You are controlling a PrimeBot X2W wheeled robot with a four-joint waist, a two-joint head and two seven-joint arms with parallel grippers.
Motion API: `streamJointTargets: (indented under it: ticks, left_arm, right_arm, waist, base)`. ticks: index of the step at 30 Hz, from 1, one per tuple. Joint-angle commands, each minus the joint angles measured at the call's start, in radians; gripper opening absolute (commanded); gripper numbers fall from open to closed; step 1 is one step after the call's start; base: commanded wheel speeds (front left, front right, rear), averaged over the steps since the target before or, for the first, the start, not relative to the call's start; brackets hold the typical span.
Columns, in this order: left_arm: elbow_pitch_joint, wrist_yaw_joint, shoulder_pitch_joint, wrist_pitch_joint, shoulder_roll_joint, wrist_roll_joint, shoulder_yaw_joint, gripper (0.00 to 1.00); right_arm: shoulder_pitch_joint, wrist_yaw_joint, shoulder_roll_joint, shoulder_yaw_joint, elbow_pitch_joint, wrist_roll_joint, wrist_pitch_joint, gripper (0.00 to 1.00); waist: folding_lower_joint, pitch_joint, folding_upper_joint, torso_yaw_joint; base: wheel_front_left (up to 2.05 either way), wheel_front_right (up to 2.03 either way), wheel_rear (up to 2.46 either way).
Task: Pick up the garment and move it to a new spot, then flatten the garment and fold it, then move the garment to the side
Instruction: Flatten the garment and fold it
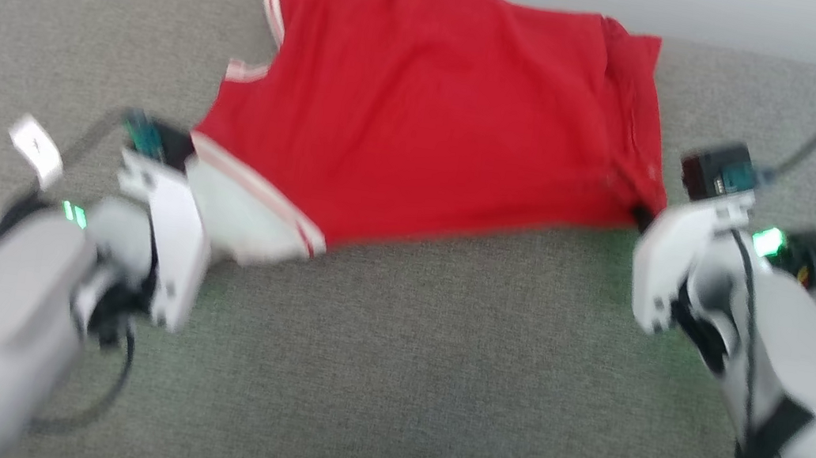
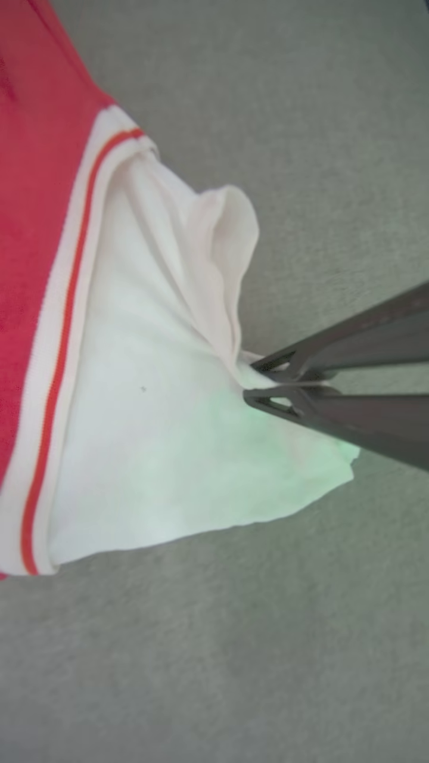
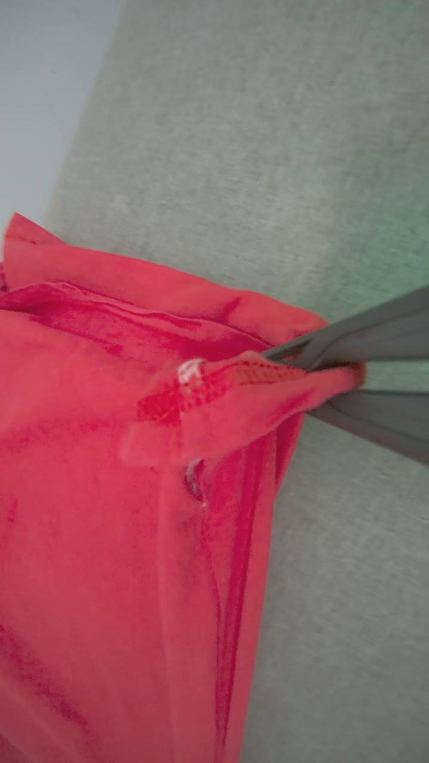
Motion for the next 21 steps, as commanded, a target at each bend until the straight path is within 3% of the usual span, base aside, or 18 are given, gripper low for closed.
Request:
streamJointTargets:
  ticks: [1, 5, 11, 15, 21]
  left_arm:
    - [-0.077, 0.034, 0.072, 0.028, 0.028, -0.019, -0.001, 0.00]
    - [-0.334, 0.145, 0.248, 0.090, 0.109, -0.059, 0.006, 0.00]
    - [-0.643, 0.299, 0.464, 0.147, 0.231, -0.102, 0.018, 0.00]
    - [-0.799, 0.374, 0.576, 0.169, 0.293, -0.139, 0.025, 0.00]
    - [-0.894, 0.412, 0.618, 0.196, 0.343, -0.154, 0.035, 0.00]
  right_arm:
    - [0.063, -0.006, -0.040, 0.022, -0.063, 0.048, 0.032, 0.00]
    - [0.212, -0.006, -0.161, 0.068, -0.279, 0.147, 0.120, 0.00]
    - [0.458, -0.006, -0.284, 0.035, -0.573, 0.214, 0.277, 0.00]
    - [0.660, -0.006, -0.327, -0.039, -0.779, 0.233, 0.412, 0.00]
    - [0.831, -0.005, -0.313, -0.149, -0.971, 0.229, 0.509, 0.00]
  waist:
    - [0.0000, -0.010, -0.0001, 0.006]
    - [0.0000, -0.022, -0.0001, 0.011]
    - [0.0000, -0.039, -0.0001, 0.012]
    - [0.0000, -0.047, -0.0001, 0.012]
    - [0.0000, -0.047, -0.0001, 0.009]
  base:
    - [0.00, 0.00, 0.00]
    - [0.00, 0.00, 0.00]
    - [0.00, 0.00, 0.00]
    - [0.00, 0.00, 0.00]
    - [0.00, 0.00, 0.00]
